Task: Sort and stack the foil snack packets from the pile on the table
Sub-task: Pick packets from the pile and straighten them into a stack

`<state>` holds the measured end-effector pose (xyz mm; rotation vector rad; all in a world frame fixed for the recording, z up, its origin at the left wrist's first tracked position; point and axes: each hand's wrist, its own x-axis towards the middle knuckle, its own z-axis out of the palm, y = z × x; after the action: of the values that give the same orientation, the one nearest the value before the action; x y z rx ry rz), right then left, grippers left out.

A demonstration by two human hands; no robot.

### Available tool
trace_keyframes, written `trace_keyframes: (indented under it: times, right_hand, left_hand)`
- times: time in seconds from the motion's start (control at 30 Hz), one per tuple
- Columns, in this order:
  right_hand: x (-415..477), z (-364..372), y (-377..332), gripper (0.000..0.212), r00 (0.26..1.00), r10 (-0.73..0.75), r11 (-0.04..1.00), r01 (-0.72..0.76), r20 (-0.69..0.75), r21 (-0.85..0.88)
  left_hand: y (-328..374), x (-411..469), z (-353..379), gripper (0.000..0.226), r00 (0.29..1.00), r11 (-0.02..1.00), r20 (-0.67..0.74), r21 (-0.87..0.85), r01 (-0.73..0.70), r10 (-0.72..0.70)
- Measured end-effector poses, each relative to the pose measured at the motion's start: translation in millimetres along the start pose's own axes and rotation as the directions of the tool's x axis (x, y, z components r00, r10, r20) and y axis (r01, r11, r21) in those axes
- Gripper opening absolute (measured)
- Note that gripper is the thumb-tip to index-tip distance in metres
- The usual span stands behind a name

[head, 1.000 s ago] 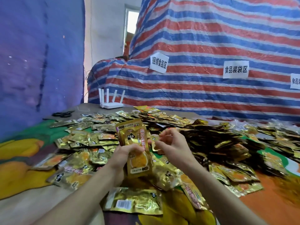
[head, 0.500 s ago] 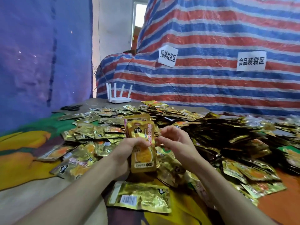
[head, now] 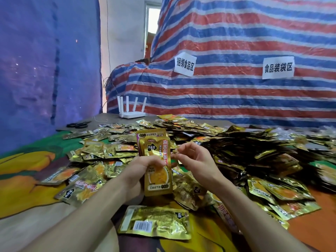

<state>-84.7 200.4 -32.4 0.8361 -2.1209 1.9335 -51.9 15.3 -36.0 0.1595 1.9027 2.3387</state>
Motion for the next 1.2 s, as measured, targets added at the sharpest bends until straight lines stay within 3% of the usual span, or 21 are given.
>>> trace_keyframes:
  times: [0.13,0.23,0.43,0.57,0.63,0.7,0.77,0.83,0.93,1.0,1.03,1.13,1.2]
  right_hand:
    - [2.5,-2.9,4.5,0.009,0.998,-0.018,0.978,0.005,-0.059,-0.208]
    - [2.1,-3.6,4.8,0.013,1.000,0.008,0.983,-0.013,-0.027,-0.184]
    - [1.6,-2.7,4.4,0.014,0.999,-0.019,0.979,0.013,-0.028,-0.206]
    - [0.2,-5.4,-0.7,0.020,1.000,-0.022,0.948,0.021,0.003,-0.317]
    - [-0.3,-9.1,-2.8,0.027,0.997,0.021,0.934,0.005,0.070,-0.356]
    - [1.0,-10.0,-7.4,0.032,0.995,0.076,0.975,-0.060,0.066,-0.215]
    - [2.2,-9.5,-14.8,0.026,0.992,0.124,0.983,-0.126,0.023,0.136]
    - [0.8,-10.7,-22.1,0.011,0.987,0.149,0.865,-0.162,0.066,0.474]
    - [-2.5,-15.6,-26.3,0.013,0.979,0.147,0.631,-0.201,0.139,0.749]
    - [-3.7,-16.5,-23.9,0.023,0.973,0.146,0.522,-0.229,0.179,0.821]
    - [-3.9,-15.0,-23.4,0.032,0.968,0.148,0.526,-0.249,0.202,0.813]
    - [-0.4,-5.5,-16.9,0.042,0.964,0.177,0.706,-0.264,0.196,0.658]
    - [0.4,0.6,-12.2,0.047,0.977,0.193,0.808,-0.212,0.094,0.549]
  left_hand:
    - [-0.1,1.3,-1.2,0.019,0.996,0.998,0.081,-0.043,0.044,-0.041]
    - [-0.1,-0.4,-1.2,0.014,0.992,0.990,0.117,-0.130,0.062,-0.047]
    - [5.4,-2.6,-6.5,0.055,0.984,0.971,0.170,-0.225,0.086,-0.048]
    - [4.7,-3.9,-7.5,0.054,0.964,0.945,0.266,-0.319,0.076,0.012]
    - [4.5,-1.1,-9.3,0.042,0.963,0.939,0.262,-0.342,0.034,0.060]
    - [5.3,0.3,-11.3,0.031,0.964,0.932,0.251,-0.363,0.008,0.090]
    - [5.2,0.8,-12.8,0.028,0.961,0.922,0.257,-0.387,0.006,0.101]
    - [4.0,1.0,-12.6,0.028,0.958,0.918,0.267,-0.396,0.009,0.106]
    - [2.2,1.1,-8.5,0.027,0.952,0.922,0.284,-0.388,0.003,0.116]
    - [1.8,1.4,-7.0,0.027,0.951,0.915,0.286,-0.403,0.008,0.118]
    - [2.2,1.3,-6.4,0.026,0.953,0.914,0.280,-0.405,0.007,0.117]
    - [3.2,1.9,-4.3,0.025,0.980,0.911,0.183,-0.412,0.008,0.074]
    - [4.6,3.6,-3.1,0.033,0.997,0.906,0.065,-0.423,-0.004,0.035]
